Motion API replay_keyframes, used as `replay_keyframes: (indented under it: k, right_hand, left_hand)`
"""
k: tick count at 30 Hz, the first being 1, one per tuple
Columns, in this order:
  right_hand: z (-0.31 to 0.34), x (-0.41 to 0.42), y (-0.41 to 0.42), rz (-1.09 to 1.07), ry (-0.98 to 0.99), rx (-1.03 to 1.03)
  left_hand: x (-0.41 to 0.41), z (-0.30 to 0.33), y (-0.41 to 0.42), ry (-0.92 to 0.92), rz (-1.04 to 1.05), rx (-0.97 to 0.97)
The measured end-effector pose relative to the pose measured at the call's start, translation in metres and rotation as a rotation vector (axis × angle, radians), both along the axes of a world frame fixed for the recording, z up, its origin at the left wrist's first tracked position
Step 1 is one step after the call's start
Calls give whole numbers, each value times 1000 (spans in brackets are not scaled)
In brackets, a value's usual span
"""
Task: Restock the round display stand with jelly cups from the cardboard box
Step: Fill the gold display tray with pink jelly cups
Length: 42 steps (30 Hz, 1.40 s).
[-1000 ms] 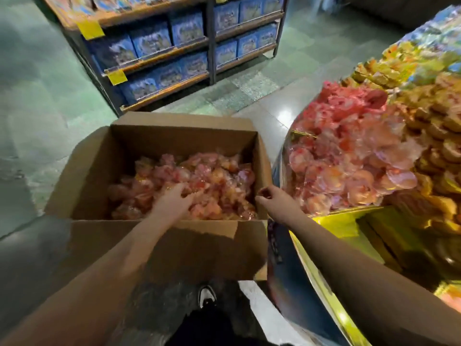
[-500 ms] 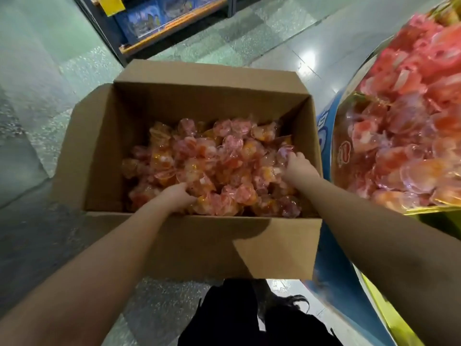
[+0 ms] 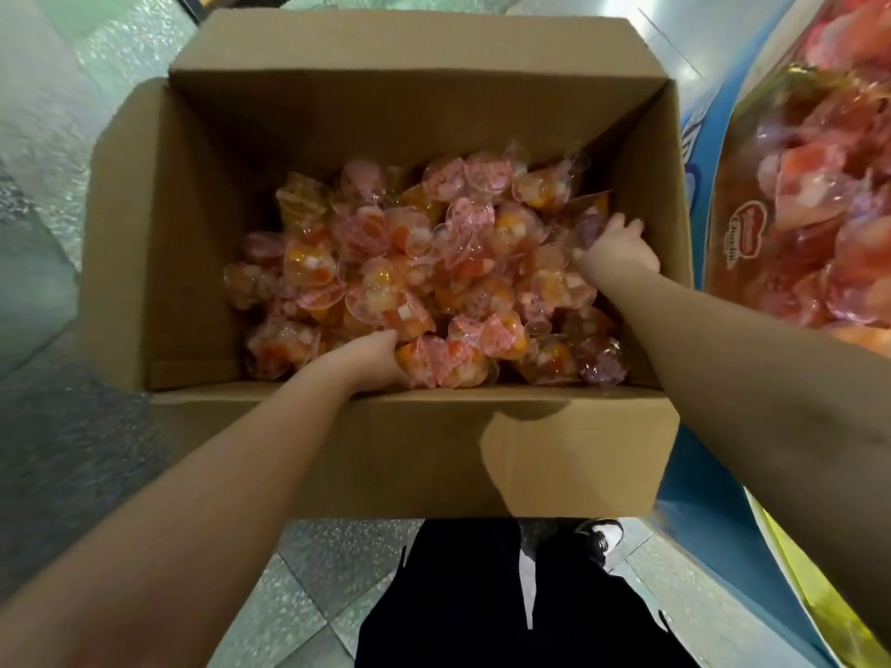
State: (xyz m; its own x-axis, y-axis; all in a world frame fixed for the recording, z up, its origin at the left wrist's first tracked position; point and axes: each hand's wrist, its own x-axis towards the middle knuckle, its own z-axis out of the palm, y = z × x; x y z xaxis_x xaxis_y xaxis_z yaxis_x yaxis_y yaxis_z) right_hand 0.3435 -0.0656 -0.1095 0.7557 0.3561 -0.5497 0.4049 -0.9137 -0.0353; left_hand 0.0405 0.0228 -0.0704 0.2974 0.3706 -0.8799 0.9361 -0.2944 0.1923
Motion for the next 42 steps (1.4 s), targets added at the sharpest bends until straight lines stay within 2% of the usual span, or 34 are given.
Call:
replay_keyframes:
  k: [5,11,17,21,26,30,33,37,42]
  right_hand:
    - [-18,-2,-1,-77,4,92]
    - [-25,-4,-3,-38,-80,120]
    - [-17,-4,6,-32,-80,123]
    - [2,-18,0,-122,-55,264]
    - [57,-50,-41,-209,39,509]
    - [113,-68,-106,-240,128,692]
    - [152,-72,-167,-277,162,793]
    - [189,-69,-251,-251,102,763]
    - [221,-50,-351,-274,0,664]
  left_hand:
    - [1,0,-2,3,75,-67]
    - [13,-1,-12,-15,230,17]
    - [5,10,-10,-130,388,98]
    - [-5,30,-12,-304,586,109]
    - [-6,59,-33,-538,911,-58]
    - [14,88,-68,-616,998,-264]
    - [38,108,-100,-638,950,-397]
    - [79,131,-148,-716,788,-503]
    - [151,151,-218,-722,679,-477]
